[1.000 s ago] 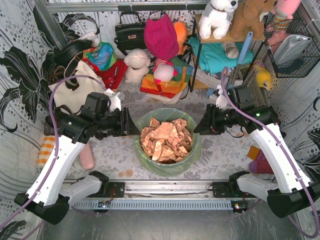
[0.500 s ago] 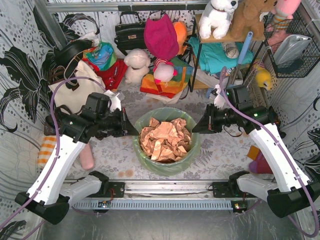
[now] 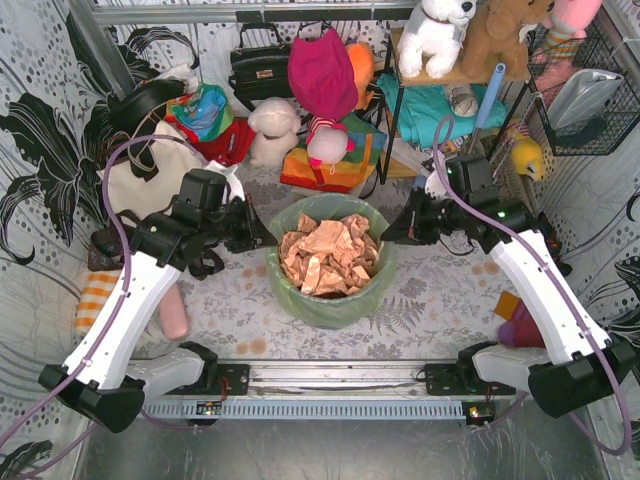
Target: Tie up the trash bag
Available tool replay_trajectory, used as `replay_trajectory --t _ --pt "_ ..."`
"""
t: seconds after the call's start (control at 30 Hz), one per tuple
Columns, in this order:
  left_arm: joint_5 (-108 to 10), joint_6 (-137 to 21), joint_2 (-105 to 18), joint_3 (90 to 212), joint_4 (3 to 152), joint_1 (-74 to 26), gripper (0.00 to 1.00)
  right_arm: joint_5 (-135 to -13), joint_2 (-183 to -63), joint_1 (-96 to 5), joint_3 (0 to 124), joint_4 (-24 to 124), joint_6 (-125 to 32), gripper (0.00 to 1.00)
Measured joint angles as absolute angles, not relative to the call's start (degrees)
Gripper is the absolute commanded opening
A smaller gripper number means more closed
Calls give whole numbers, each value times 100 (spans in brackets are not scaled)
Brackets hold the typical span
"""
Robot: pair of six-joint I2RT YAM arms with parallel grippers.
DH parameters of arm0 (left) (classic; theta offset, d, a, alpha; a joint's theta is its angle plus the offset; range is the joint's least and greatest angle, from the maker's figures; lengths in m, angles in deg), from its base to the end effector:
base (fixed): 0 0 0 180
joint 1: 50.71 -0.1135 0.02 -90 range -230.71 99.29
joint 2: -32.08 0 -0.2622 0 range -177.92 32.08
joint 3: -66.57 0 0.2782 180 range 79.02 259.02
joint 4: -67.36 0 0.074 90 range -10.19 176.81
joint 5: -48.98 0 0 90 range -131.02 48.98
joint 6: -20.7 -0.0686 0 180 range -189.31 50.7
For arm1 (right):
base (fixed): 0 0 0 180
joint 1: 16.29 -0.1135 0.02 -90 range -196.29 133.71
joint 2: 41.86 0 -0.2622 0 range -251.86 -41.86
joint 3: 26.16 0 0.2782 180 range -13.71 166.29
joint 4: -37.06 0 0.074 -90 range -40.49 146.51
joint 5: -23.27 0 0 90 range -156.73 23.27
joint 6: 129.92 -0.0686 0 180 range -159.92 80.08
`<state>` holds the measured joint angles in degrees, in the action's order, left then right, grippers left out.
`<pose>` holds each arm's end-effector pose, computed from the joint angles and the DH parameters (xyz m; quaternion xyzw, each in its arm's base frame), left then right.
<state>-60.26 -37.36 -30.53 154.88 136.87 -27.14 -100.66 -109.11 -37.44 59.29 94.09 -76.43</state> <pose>0.2203 -0.1208 0.3709 -0.0008 0.9093 -0.3161 0.2707 0.2519 0.1385 0.3601 -0.0096 0.8718 0.4297 0.2350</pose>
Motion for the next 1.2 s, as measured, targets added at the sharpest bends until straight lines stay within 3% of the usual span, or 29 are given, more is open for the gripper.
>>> replay_trajectory --t 0.33,0.47,0.63,0.73,0.87,1.1,1.2 --pt "-5351 -3830 -3543 15584 12863 -2749 0 -9275 -11693 -3683 6501 8795 -7521 0" --pt "-5209 -3942 -3621 15606 12692 -2758 20 -9170 -11763 -3663 6538 8675 -7514 0" --pt "-5244 -4119 -3632 15647 12614 -2755 35 -9045 -11774 -3611 6560 8653 -7440 48" --pt "-5272 -4193 -3630 15737 12605 -2749 39 -8982 -11774 -3515 6687 8675 -7394 60" --pt "-5257 -4239 -3586 15807 12587 -2751 47 -8958 -11743 -3222 7021 8721 -7304 63" --pt "-5091 -4285 -3486 15809 12644 -2751 49 -8941 -11363 -2400 6943 8902 -7044 62" --pt "-4924 -4313 -3475 15809 12740 -2751 48 -8943 -11116 -2242 6490 8871 -7029 56"
